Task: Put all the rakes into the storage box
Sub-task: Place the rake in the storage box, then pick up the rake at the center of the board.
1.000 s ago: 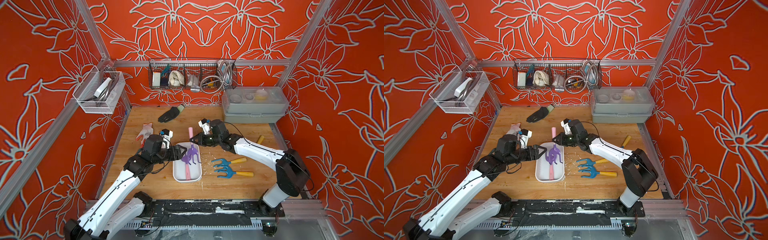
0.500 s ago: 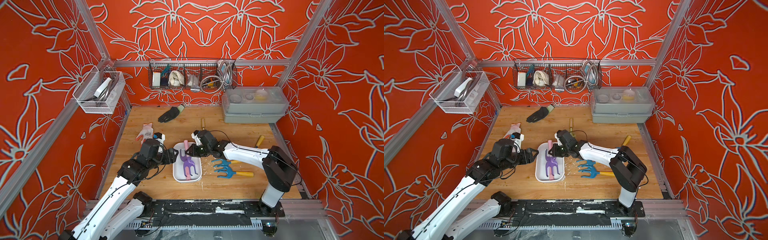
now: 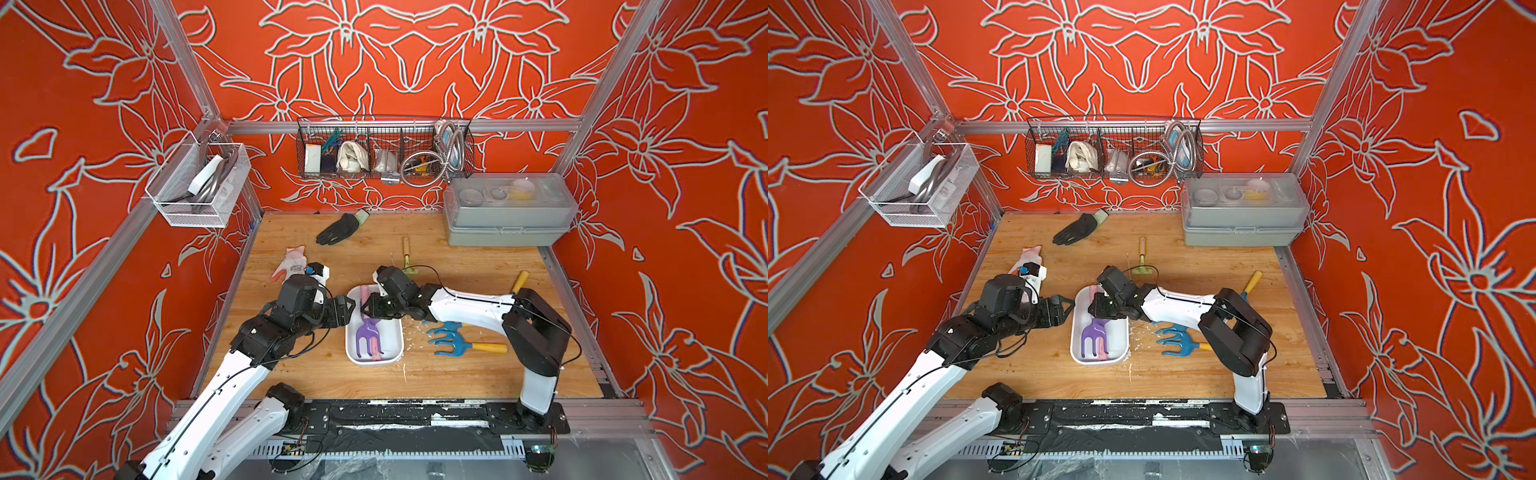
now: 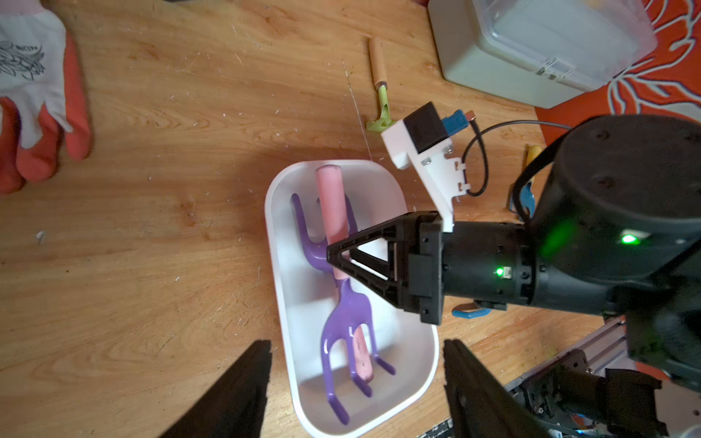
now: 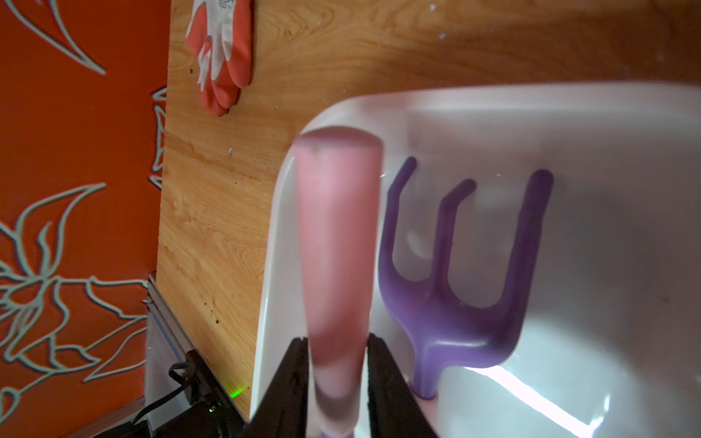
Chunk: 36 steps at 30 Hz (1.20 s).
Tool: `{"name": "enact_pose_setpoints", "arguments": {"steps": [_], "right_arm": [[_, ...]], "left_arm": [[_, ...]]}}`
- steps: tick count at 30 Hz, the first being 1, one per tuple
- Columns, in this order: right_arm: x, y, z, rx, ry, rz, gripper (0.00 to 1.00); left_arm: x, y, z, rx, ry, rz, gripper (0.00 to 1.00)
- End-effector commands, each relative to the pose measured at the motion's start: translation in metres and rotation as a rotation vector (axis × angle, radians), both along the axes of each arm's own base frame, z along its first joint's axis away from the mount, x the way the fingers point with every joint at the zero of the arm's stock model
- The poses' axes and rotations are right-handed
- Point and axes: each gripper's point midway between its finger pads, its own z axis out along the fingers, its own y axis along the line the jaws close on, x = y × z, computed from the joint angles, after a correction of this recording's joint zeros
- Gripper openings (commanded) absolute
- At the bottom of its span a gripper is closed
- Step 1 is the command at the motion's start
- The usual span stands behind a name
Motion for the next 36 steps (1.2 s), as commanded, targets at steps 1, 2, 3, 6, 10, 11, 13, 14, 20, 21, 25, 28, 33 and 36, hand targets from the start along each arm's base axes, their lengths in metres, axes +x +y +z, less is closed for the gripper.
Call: {"name": "enact_pose_setpoints", "arguments": {"steps": [1, 2, 3, 6, 10, 11, 13, 14, 20, 21, 25, 28, 33, 36], "right_arm": [[0.004, 0.001, 0.012, -0.02, -0.041, 0.0, 0.43], [0.005, -0.002, 0.016, -0.026, -0.058, 0.0, 0.44], [0.006, -0.005, 0.02, -0.035, -0.081, -0.002, 0.45], [0.011, -0.018, 0.037, -0.073, -0.162, -0.002, 0.45], [0.024, -0.044, 0.072, -0.187, -0.327, -0.002, 0.46], [0.029, -0.051, 0.079, -0.224, -0.373, -0.003, 0.47], [0.041, -0.067, 0.092, -0.322, -0.452, -0.002, 0.49], [0.047, -0.074, 0.095, -0.356, -0.465, -0.006, 0.5], [0.091, -0.116, 0.084, -0.416, -0.414, -0.043, 0.5], [0.1, -0.121, 0.079, -0.426, -0.412, -0.05, 0.5], [0.136, -0.138, 0.057, -0.498, -0.393, -0.081, 0.52], [0.163, -0.142, 0.039, -0.55, -0.361, -0.09, 0.51], [0.207, -0.138, 0.011, -0.624, -0.357, -0.084, 0.52], [0.229, -0.138, -0.009, -0.665, -0.329, -0.086, 0.53]], "left_arm": [[0.006, -0.004, 0.021, 0.022, -0.03, -0.054, 0.74], [0.009, -0.006, 0.025, 0.023, -0.032, -0.065, 0.74], [0.012, -0.008, 0.032, 0.021, -0.038, -0.074, 0.74], [0.024, -0.014, 0.051, 0.009, -0.063, -0.095, 0.74], [0.046, -0.024, 0.063, -0.008, -0.076, -0.119, 0.75], [0.051, -0.026, 0.064, -0.014, -0.075, -0.126, 0.75], [0.061, -0.031, 0.067, -0.045, -0.068, -0.144, 0.75], [0.066, -0.033, 0.067, -0.065, -0.062, -0.156, 0.75], [0.091, -0.035, 0.058, -0.147, -0.014, -0.197, 0.74], [0.095, -0.034, 0.054, -0.157, -0.001, -0.195, 0.73], [0.102, -0.034, 0.043, -0.227, 0.025, -0.192, 0.7], [0.104, -0.037, 0.035, -0.257, 0.012, -0.198, 0.7], [0.105, -0.04, 0.017, -0.29, 0.055, -0.212, 0.68], [0.104, -0.044, 0.014, -0.336, 0.067, -0.225, 0.67]]}}
